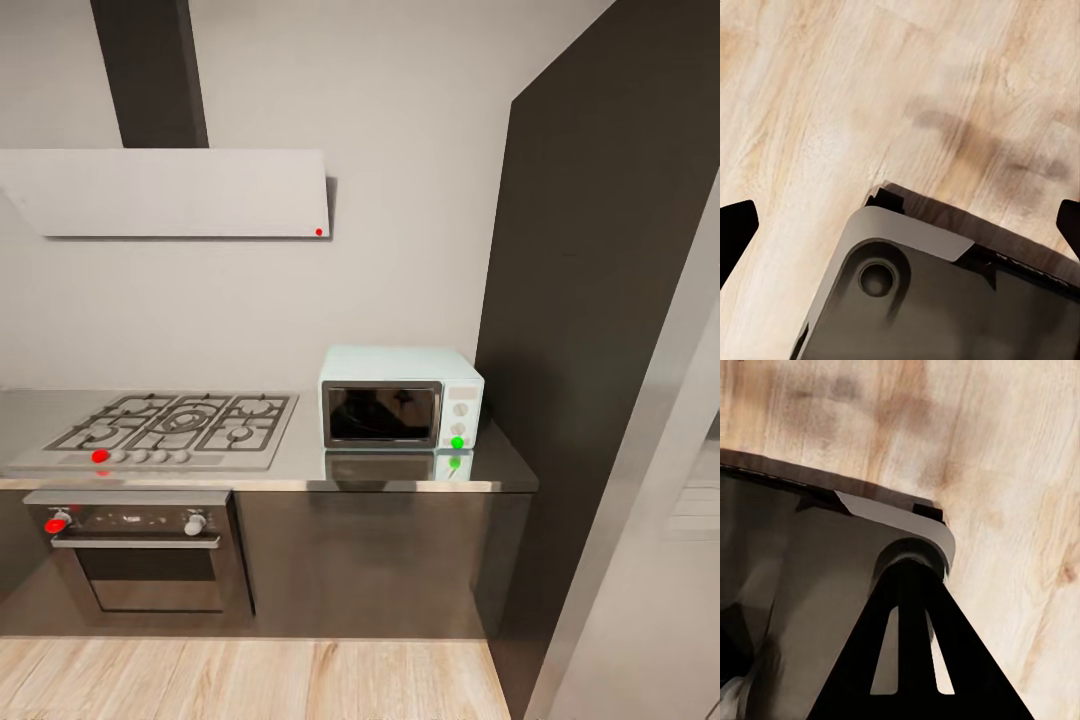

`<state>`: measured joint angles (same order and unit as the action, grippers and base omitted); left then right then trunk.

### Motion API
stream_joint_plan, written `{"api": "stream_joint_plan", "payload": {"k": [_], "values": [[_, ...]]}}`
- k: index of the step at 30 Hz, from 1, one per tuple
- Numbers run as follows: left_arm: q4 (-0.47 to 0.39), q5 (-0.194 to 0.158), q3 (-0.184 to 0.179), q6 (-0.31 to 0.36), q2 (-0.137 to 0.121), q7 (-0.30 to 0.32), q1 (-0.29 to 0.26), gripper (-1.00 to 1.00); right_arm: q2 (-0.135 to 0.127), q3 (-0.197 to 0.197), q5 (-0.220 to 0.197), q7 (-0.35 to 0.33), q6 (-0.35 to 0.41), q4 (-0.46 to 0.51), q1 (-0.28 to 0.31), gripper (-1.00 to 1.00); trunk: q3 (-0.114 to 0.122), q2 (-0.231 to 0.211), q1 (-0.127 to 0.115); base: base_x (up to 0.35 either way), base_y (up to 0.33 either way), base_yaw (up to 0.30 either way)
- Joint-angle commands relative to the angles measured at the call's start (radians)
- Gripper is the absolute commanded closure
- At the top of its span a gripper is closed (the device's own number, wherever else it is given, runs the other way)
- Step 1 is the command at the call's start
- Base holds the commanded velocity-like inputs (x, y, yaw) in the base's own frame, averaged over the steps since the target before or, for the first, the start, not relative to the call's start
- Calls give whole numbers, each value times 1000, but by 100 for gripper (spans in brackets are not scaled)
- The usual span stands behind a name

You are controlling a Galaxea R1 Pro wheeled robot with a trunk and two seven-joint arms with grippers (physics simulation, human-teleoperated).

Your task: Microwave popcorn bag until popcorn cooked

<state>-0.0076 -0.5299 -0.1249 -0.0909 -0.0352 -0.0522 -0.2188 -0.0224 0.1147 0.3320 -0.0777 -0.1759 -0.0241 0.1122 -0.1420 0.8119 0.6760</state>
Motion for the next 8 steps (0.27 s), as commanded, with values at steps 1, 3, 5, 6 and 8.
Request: {"api": "stream_joint_plan", "payload": {"k": [1, 3, 5, 6, 8], "values": [[0, -9, -8, -2, -1, -3, -1, -100, -5, 14, 0, -2, -6, -3, 1, 100, -1, 1, 0, 0, 0, 0], [0, -10, -8, -2, -1, -3, -1, -100, -11, 16, -4, -2, -2, -3, 1, 100, -1, 1, 0, 0, 0, 0], [0, -10, -7, -2, -2, -3, -1, -100, -7, 17, -4, -2, -1, -3, 1, 100, -1, 1, 0, 0, 0, 0], [0, -10, -7, -2, -2, -3, -1, -100, -5, 17, -4, -2, -2, -3, 1, 100, -1, 1, 0, 0, 0, 0], [0, -10, -7, -2, -2, -3, -1, -100, -4, 17, -4, -2, -1, -3, 1, 100, -1, 1, 0, 0, 0, 0]]}}
